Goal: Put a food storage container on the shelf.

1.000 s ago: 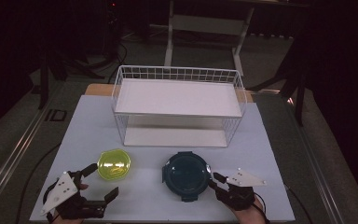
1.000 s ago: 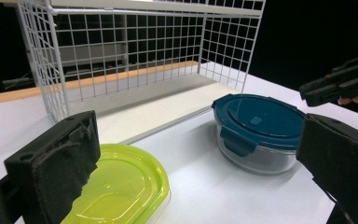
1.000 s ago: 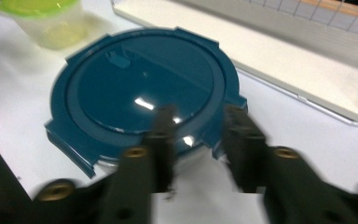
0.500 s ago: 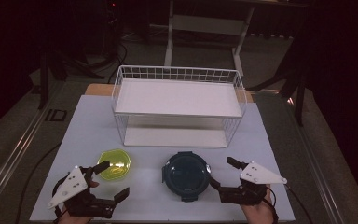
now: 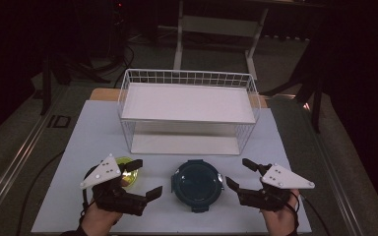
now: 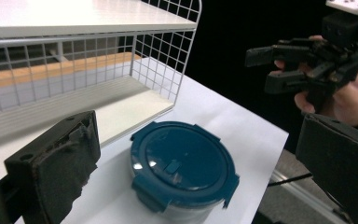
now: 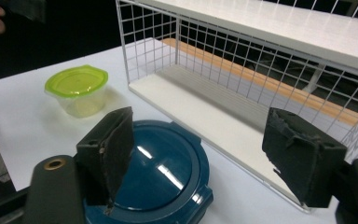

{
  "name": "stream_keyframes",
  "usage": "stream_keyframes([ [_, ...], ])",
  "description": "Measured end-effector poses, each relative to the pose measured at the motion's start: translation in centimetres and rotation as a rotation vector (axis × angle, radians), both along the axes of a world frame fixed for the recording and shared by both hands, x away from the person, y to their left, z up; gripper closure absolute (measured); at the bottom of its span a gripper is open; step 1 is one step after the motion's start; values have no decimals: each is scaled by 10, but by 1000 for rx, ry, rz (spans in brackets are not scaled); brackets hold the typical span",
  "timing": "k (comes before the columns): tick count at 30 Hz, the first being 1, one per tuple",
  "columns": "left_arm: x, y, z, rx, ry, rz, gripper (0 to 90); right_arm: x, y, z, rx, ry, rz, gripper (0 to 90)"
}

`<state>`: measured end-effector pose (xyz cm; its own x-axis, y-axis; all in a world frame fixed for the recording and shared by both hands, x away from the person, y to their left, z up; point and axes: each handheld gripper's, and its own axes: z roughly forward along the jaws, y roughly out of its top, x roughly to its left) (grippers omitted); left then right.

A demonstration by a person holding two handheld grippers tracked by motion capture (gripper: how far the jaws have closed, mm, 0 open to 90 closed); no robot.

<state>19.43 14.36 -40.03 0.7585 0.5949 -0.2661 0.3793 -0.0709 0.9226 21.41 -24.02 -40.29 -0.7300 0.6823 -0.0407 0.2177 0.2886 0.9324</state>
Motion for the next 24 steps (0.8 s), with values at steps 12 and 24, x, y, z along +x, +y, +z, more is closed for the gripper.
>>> stream_keyframes([
  [12,37,-33,-40,18,304,-21,37,2,1,-4,-5,7,-26,212],
  [24,68,-37,-85,-3,556,31,146,2,3,-13,-9,40,-16,207],
])
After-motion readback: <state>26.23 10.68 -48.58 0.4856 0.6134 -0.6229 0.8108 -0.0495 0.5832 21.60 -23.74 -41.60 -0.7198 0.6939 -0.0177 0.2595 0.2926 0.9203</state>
